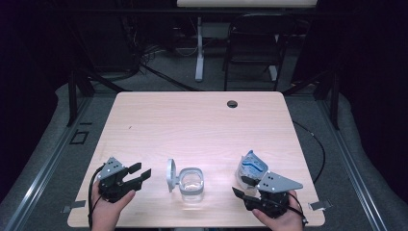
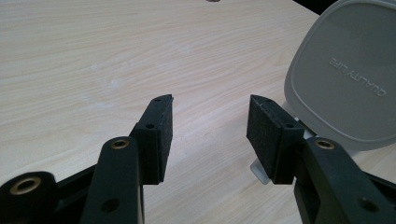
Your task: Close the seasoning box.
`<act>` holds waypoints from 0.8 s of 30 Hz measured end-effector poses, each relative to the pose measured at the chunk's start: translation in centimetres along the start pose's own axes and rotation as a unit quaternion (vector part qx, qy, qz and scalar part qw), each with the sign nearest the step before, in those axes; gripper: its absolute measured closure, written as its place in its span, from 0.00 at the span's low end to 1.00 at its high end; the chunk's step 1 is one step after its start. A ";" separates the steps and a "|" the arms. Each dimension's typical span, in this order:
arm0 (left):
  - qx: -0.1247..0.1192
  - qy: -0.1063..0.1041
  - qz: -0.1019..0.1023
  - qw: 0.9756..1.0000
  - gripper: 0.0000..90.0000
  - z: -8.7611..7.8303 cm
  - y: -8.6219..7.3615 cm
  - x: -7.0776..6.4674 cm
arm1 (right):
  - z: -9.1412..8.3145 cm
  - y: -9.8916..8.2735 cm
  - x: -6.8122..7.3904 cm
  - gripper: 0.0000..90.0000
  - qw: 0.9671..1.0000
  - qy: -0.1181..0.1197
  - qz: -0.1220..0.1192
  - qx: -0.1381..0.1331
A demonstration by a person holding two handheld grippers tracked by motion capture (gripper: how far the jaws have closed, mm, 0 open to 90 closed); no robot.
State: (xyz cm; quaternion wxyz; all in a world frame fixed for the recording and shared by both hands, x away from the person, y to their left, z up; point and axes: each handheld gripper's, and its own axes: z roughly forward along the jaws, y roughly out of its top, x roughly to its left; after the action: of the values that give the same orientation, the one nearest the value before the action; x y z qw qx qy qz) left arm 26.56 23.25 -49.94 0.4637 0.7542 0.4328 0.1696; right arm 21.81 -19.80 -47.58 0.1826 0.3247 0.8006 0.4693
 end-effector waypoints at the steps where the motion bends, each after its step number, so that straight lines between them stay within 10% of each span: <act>1: -0.002 -0.001 -0.002 1.000 0.57 0.0 0.0 0.0 | -0.2 0.0 -0.1 0.59 1.000 0.000 0.000 0.002; 24: -0.005 0.004 -0.010 1.000 0.57 -0.1 -0.1 0.4 | -1.6 -1.1 -1.6 0.58 1.000 -0.001 0.021 0.001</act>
State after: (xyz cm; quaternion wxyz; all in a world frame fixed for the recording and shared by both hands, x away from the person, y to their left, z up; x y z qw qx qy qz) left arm 26.62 23.68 -50.05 0.4678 0.7468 0.4409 0.1704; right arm 21.60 -22.29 -47.81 0.1732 0.3423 0.7936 0.4722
